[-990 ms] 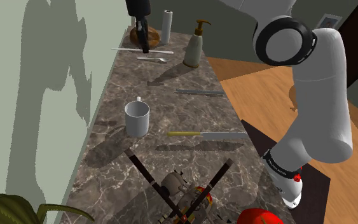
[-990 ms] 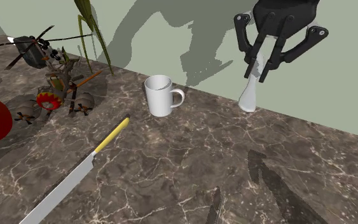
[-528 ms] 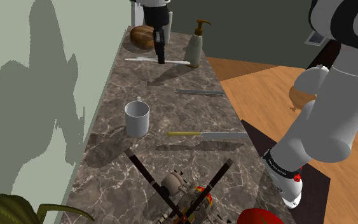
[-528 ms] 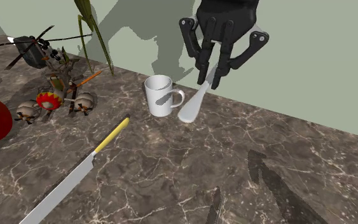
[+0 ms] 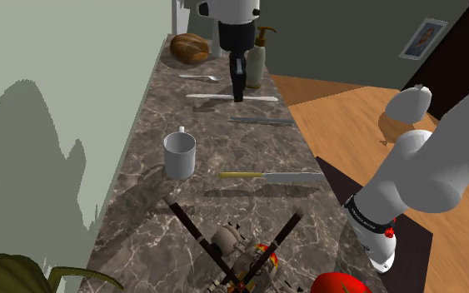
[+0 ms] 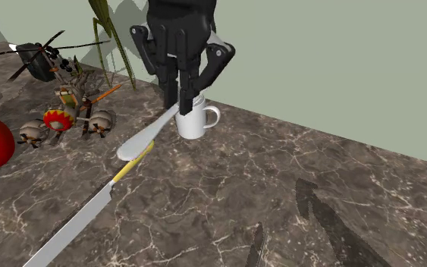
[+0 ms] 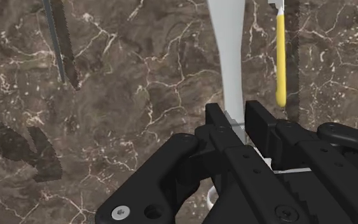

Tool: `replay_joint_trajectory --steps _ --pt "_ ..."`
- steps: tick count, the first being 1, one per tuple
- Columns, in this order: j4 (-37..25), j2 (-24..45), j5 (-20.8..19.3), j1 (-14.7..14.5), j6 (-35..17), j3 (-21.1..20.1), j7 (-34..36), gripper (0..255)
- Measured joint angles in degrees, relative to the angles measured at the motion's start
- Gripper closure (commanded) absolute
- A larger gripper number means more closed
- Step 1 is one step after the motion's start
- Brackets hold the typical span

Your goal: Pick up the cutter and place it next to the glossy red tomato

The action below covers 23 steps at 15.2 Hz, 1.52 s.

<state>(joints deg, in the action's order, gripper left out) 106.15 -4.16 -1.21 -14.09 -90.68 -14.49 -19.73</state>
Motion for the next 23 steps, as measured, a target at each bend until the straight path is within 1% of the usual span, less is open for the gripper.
replay_joint_trajectory --steps 5,10,15,16,23 --pt "10.39 -9.96 3.09 -1.53 -0.67 -1.02 1.51 255" --pt "19.79 -20.62 6.63 -3.84 0.26 -2.10 3.22 255" --pt "25.90 -29.39 10.34 -6.74 2.63 -3.84 6.03 255" --pt "27.69 -31.72 11.28 -7.53 3.09 -4.22 6.66 255" --pt "34.47 -44.08 17.52 -12.79 8.03 -7.31 12.02 255"
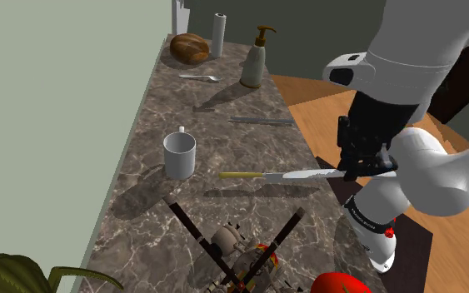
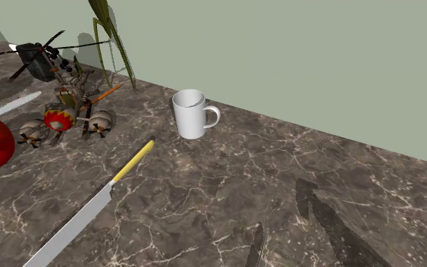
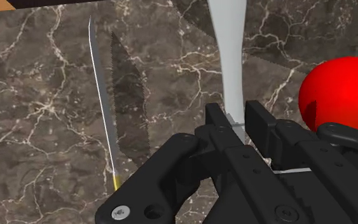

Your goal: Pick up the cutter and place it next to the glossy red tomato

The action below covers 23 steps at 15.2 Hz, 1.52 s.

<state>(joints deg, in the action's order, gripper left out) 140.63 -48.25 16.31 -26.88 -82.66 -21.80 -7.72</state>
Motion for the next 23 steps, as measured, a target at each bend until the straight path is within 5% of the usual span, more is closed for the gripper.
replay_joint_trajectory --steps 6,23 --pt "3.63 -8.62 5.37 -4.45 4.29 -2.88 5.01 255" --pt "16.14 -9.98 10.58 -6.37 -6.83 -8.34 4.26 255"
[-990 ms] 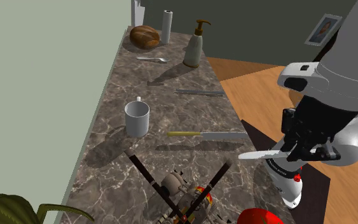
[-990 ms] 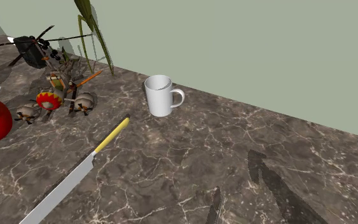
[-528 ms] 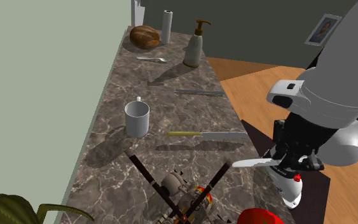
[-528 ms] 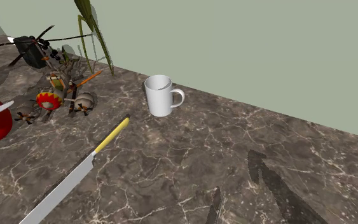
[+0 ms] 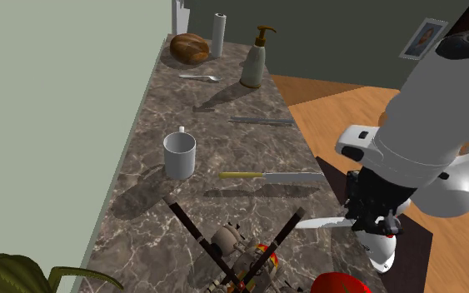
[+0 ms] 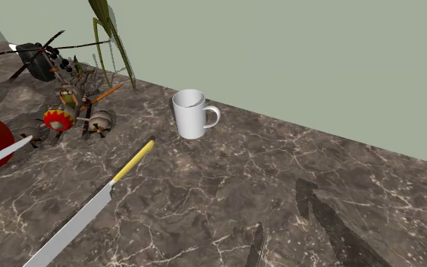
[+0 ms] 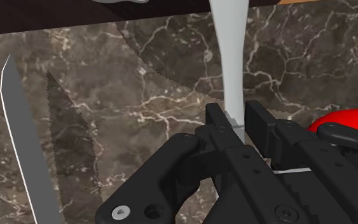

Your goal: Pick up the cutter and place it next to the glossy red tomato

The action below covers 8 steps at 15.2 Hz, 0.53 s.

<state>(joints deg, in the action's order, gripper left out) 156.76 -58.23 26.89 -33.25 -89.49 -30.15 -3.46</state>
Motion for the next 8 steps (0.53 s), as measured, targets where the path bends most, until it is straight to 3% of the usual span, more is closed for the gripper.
replay_joint_trajectory --steps 8 --pt "5.37 0.84 3.04 -0.97 -6.11 -3.12 -0.62 255"
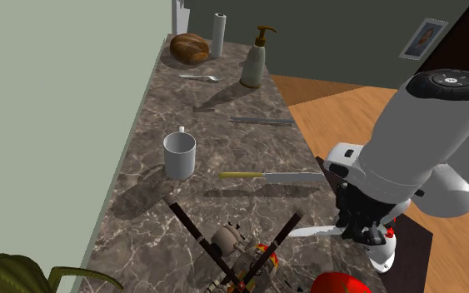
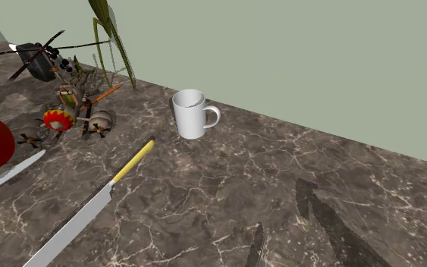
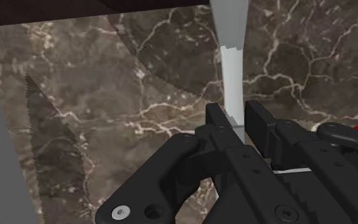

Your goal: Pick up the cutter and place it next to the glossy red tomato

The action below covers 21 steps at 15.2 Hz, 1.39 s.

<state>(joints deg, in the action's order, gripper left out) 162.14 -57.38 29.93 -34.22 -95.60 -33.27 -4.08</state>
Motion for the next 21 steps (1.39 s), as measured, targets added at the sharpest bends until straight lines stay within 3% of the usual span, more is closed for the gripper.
replay_joint_trajectory --steps 8,15,16,21 --pt "4.30 3.30 3.89 -0.69 -7.49 -4.24 -0.51 255" --pt "4.77 3.64 4.26 -0.72 -8.32 -4.61 -0.67 255" --pt "4.78 3.64 4.26 -0.72 -8.32 -4.61 -0.67 0" --pt "4.77 3.64 4.26 -0.72 -8.32 -4.61 -0.67 0"
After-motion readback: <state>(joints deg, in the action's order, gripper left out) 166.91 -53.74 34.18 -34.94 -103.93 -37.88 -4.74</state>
